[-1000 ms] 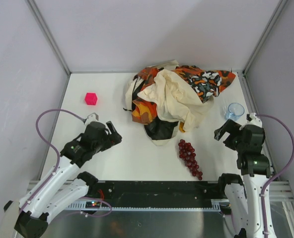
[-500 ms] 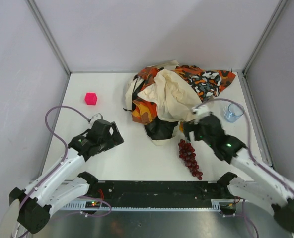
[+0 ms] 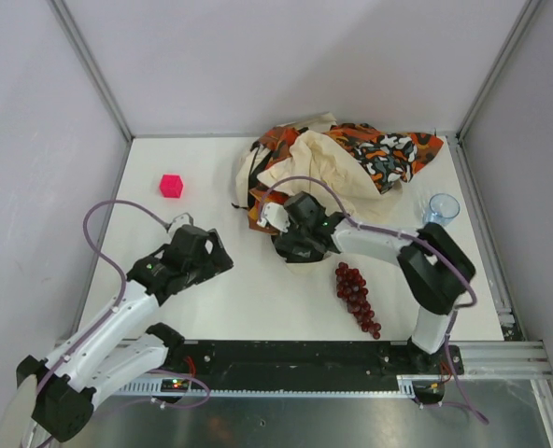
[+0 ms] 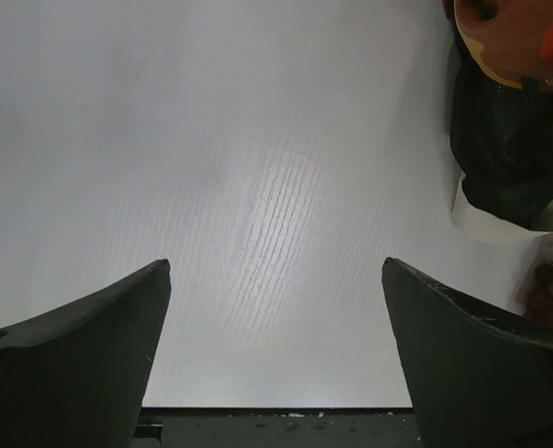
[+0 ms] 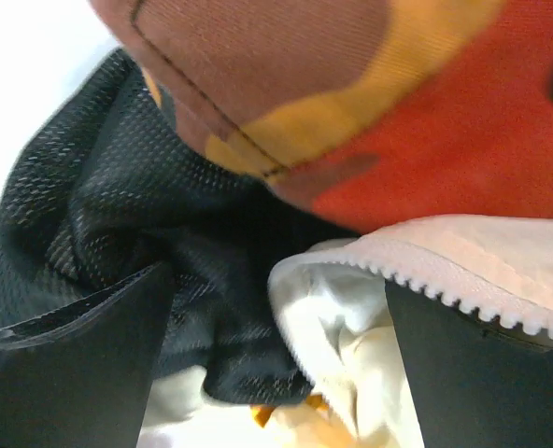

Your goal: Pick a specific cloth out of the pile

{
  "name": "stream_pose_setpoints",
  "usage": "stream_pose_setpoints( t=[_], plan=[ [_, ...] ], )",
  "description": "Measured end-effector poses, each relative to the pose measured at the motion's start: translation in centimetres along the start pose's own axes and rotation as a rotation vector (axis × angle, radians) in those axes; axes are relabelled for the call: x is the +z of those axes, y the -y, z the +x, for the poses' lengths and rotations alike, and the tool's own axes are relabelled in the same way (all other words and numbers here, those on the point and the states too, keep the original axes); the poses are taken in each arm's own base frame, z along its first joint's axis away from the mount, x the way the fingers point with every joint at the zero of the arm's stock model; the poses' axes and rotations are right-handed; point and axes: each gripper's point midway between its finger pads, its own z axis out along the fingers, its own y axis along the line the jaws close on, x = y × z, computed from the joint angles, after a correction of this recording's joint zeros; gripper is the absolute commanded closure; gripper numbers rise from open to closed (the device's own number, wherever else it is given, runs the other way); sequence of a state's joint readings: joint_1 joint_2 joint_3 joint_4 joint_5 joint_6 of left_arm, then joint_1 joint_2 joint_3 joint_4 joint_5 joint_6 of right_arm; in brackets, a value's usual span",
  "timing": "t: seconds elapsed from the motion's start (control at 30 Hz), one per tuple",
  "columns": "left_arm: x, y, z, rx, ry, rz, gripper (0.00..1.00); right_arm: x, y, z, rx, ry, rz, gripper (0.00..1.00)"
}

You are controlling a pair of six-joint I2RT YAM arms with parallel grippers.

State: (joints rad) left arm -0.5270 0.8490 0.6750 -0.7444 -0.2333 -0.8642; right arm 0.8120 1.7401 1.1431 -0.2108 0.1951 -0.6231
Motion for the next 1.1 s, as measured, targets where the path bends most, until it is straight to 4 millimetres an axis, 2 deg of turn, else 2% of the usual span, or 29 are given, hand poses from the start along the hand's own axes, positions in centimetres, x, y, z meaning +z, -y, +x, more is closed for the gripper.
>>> stream_pose_setpoints(
  t=[0.13, 0.17, 0.2, 0.3, 0.33, 0.43, 0.47, 0.63, 0.7, 0.83, 0.97, 1.03, 1.1],
  plan=[
    [-0.1, 0.0, 0.0, -0.001, 0.003, 0.005, 0.0, 3.4, -0.1, 2.3, -0.049, -0.091, -0.032, 0.01],
    [-0.1, 0.0, 0.0, -0.001, 0.004, 0.005, 0.0, 4.1, 0.1, 2.9, -0.048, -0.11, -0.033, 0.06],
    [-0.1, 0.0, 0.0, -0.001, 0.003, 0.005, 0.0, 4.4, 0.8, 2.7, -0.042, -0.113, -0.021, 0.13],
    [-0.1, 0.0, 0.0, -0.002, 0.003, 0.005, 0.0, 5.7, 3.0, 2.8, -0.007, -0.129, 0.019, 0.57],
    [-0.1, 0.0, 0.0, -0.002, 0.002, 0.005, 0.0, 6.1, 3.6, 3.0, 0.003, -0.138, 0.033, 0.68],
    [-0.1, 0.1, 0.0, -0.002, 0.002, 0.007, 0.0, 7.6, 6.0, 3.5, 0.067, -0.177, 0.088, 0.93],
    [-0.1, 0.1, 0.0, -0.002, 0.001, 0.007, 0.0, 7.9, 6.9, 3.4, 0.088, -0.184, 0.107, 0.96],
    [-0.1, 0.1, 0.1, -0.002, -0.003, 0.01, 0.0, 7.2, 11.2, 1.3, 0.167, -0.173, 0.213, 1.0],
    [0.0, 0.2, 0.1, -0.001, -0.007, 0.012, 0.0, 6.4, 12.9, -0.4, 0.196, -0.142, 0.253, 1.0],
    [0.4, 1.2, 0.2, 0.014, -0.017, 0.043, 0.0, 3.8, 17.3, -5.3, 0.299, -0.021, 0.338, 1.0],
    [1.5, 3.7, 0.8, 0.081, -0.039, 0.11, 0.0, 0.6, 21.8, -9.1, 0.419, 0.103, 0.417, 1.0],
    [2.2, 5.4, 1.0, 0.123, -0.053, 0.141, 0.0, -0.3, 23.8, -10.0, 0.472, 0.149, 0.453, 0.98],
    [3.3, 7.5, 0.7, 0.161, -0.062, 0.164, 0.0, -0.2, 25.2, -10.1, 0.514, 0.167, 0.474, 0.9]
  ],
)
